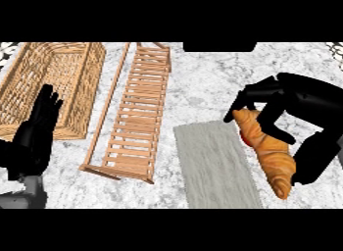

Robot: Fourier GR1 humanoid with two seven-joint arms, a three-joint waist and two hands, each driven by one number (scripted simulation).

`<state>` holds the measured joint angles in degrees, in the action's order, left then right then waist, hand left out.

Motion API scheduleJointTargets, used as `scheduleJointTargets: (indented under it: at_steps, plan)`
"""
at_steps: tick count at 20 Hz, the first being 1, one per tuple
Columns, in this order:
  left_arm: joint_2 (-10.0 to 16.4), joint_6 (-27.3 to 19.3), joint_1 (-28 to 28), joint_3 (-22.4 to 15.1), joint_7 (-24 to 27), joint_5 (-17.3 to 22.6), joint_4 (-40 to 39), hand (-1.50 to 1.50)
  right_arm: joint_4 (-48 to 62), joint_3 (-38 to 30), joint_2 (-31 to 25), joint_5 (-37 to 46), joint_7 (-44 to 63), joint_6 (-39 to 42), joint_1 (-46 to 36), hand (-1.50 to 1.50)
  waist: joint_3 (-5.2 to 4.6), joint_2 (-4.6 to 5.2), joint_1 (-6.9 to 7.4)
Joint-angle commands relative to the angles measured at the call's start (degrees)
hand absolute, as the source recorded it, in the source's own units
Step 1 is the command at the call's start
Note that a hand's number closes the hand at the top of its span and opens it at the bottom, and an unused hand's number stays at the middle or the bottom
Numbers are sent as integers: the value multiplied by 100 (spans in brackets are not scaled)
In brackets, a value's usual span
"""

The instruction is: Pick the croissant from the placemat and place it in the tiered shelf

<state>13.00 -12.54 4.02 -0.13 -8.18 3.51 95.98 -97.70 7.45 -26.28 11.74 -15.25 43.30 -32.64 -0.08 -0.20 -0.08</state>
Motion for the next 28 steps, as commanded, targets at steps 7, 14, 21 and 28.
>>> scheduleJointTargets:
  at_steps: [7, 14, 21, 28]
  plan:
    - [-97, 86, -220, -92, -381, -158, 498, 0, 850, -619, 542, -465, 1028, 188, -1245, 150, 8, 15, 64]
    - [-34, 209, 108, 199, -166, -109, 64, 0, 2037, -252, 1550, 132, 1256, -602, -2092, 150, 6, 25, 82]
    - [-161, 339, -128, 157, -13, -85, 138, 0, 3176, -68, 2225, 908, 528, -1621, -2354, 150, 7, 37, 128]
    - [-358, 123, 186, 46, -215, -376, 101, 0, 4171, -187, 2572, 1179, -200, -2110, -2671, 150, 8, 34, 80]
